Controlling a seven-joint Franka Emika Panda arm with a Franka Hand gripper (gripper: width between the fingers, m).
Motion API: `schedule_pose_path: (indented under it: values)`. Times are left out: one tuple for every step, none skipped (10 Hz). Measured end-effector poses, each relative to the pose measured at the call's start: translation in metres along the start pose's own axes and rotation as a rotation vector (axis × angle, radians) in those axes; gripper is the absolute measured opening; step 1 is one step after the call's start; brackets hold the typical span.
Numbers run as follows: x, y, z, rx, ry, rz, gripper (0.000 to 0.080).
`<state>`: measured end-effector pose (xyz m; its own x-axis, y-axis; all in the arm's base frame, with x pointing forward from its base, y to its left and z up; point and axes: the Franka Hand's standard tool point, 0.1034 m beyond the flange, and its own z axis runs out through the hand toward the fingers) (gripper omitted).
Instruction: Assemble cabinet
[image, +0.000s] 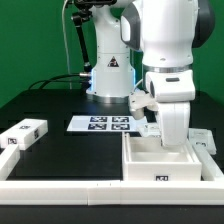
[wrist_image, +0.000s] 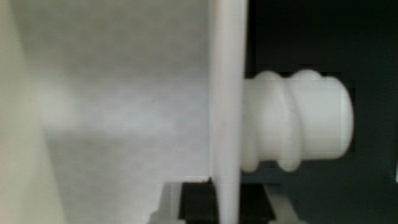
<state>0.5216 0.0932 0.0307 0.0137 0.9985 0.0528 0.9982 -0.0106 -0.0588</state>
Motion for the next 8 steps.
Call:
schedule_pose_path:
  values:
    - [-0.001,0.0,0.0,0.001,0.0,0.002,0.0039]
    - [-0.001,0.0,0.0,0.001,0.0,0.002,0.0039]
    - [-0.001,0.0,0.001,0.001,0.0,0.002,0.0251]
    - [-0.001,0.0,0.001,0.001,0.0,0.003,0.0251]
    - [-0.002,0.0,0.001,0.001,0.0,0.003,0.0432]
    - [-0.001,0.0,0.0,0.001,0.0,0.003,0.0569]
    - [-0.001,0.001,-0.007,-0.009,-0.002,0.0,0.0569]
    - [-0.002,0.002,-0.019,-0.022,-0.009,0.0,0.0734]
